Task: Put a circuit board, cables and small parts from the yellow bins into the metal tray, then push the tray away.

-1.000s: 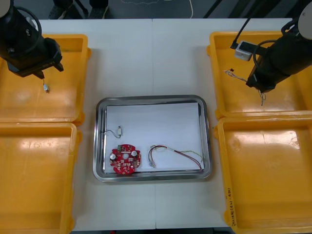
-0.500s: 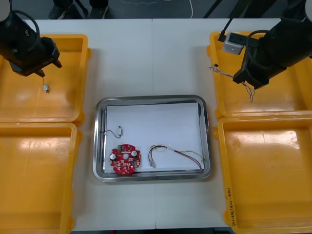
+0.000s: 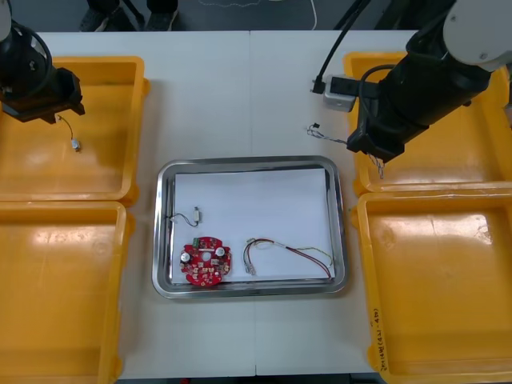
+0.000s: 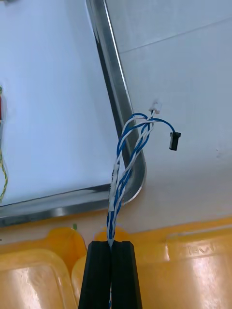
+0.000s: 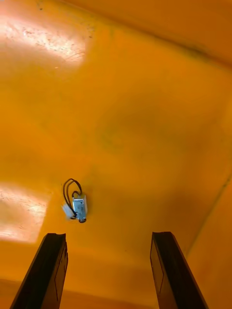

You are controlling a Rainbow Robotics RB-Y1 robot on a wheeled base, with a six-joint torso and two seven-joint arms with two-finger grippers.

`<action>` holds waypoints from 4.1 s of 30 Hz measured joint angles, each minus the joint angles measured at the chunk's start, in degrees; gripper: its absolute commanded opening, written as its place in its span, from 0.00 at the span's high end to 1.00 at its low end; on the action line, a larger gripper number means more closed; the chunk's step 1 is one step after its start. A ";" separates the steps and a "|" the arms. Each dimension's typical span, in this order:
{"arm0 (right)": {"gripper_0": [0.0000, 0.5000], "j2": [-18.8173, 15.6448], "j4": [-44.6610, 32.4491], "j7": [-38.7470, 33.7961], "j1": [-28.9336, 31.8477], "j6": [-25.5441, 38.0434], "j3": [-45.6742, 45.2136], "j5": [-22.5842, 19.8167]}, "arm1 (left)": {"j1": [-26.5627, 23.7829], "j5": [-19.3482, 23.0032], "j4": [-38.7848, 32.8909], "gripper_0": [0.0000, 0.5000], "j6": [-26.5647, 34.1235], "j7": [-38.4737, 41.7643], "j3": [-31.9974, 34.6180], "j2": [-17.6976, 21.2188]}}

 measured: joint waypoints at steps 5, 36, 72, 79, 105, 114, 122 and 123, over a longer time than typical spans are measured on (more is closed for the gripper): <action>1.00 1.15 -0.47 0.00 -0.16 -1.43 3.18 0.91 | 0.00 0.50 2.85 0.00 -0.97 -0.28 0.00 0.02; 1.00 7.57 -1.49 0.00 -1.44 -8.71 23.84 11.66 | 3.05 4.29 4.95 0.00 -10.88 -0.30 -5.82 0.09; 1.00 9.88 -0.48 -1.21 -1.46 -13.57 33.04 18.86 | 6.56 5.47 4.90 1.00 -15.58 -0.32 -5.82 0.24; 0.78 9.89 -0.48 -1.23 -1.46 -13.59 33.06 18.96 | 6.56 5.53 2.80 1.00 -12.29 -0.32 -5.74 0.28; 0.08 9.88 -2.22 -2.90 -1.50 -4.63 24.00 13.54 | 6.59 5.59 -21.40 1.00 20.68 -0.32 9.32 1.76; 0.08 9.82 -7.08 -3.97 -1.50 5.97 15.12 11.99 | 6.62 5.95 -29.42 1.00 23.27 -0.29 9.93 1.83; 0.08 6.63 -13.74 -15.28 -1.50 7.79 10.96 7.33 | 6.79 6.02 -35.73 1.00 23.34 0.85 9.82 0.99; 0.08 5.77 -14.62 -16.65 -1.50 7.79 10.93 6.33 | 6.89 6.02 -36.73 1.00 23.36 1.66 9.63 0.70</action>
